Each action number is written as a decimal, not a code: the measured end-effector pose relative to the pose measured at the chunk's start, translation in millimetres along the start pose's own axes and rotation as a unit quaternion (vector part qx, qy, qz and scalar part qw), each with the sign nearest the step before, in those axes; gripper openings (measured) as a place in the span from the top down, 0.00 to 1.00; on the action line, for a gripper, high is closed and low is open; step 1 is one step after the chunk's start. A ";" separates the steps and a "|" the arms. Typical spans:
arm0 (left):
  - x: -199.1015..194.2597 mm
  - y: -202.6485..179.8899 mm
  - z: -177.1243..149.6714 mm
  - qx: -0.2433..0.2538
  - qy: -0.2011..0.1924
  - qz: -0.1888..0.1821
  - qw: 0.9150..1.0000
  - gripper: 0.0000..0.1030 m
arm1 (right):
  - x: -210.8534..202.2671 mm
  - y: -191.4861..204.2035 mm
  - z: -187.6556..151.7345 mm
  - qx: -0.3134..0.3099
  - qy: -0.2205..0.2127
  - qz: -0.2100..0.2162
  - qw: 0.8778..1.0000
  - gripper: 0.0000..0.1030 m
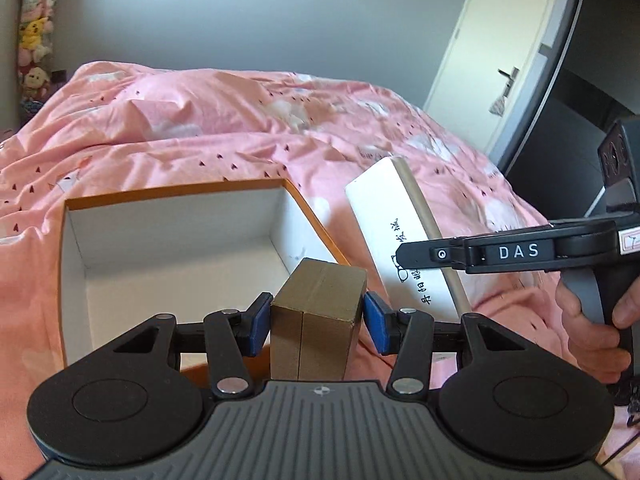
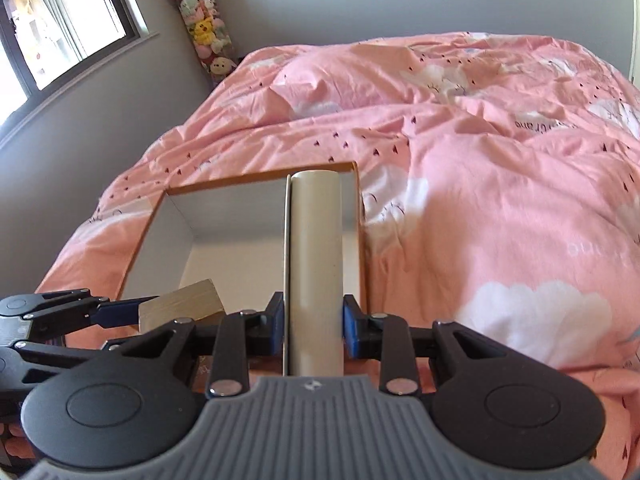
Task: Organize objects
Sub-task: 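Carry the tan box and white case into the shoebox with both grippers, then lower the tan box into the shoebox and open the left gripper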
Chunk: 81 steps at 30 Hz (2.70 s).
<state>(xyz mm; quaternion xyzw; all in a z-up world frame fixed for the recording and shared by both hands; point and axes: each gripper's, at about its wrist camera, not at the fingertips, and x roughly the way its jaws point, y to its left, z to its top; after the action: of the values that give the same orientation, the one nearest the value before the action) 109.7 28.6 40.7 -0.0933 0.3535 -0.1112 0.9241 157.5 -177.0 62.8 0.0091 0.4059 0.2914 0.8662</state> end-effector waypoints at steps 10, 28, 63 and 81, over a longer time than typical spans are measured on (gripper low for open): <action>43.2 47.4 21.3 -0.058 -0.012 0.106 0.993 0.46 | 90.5 24.3 50.6 0.015 0.008 0.013 1.000 0.70; 92.0 62.1 3.7 -0.042 0.049 0.124 0.990 0.46 | 216.0 9.0 23.6 0.035 0.171 0.016 0.985 0.70; 95.4 79.7 13.6 -0.048 0.086 0.132 0.986 0.45 | 228.1 46.5 22.0 -0.191 0.244 0.049 0.949 0.85; 123.9 82.2 23.0 -0.024 0.122 0.106 0.987 0.45 | 230.4 54.5 34.6 -0.274 0.230 0.028 0.934 0.69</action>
<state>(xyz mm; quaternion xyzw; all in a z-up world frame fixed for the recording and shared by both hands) 226.6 75.8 -41.4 -0.0635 0.4739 -0.0145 0.8782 270.2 -6.1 -61.0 -0.2839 0.4980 0.4096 0.7097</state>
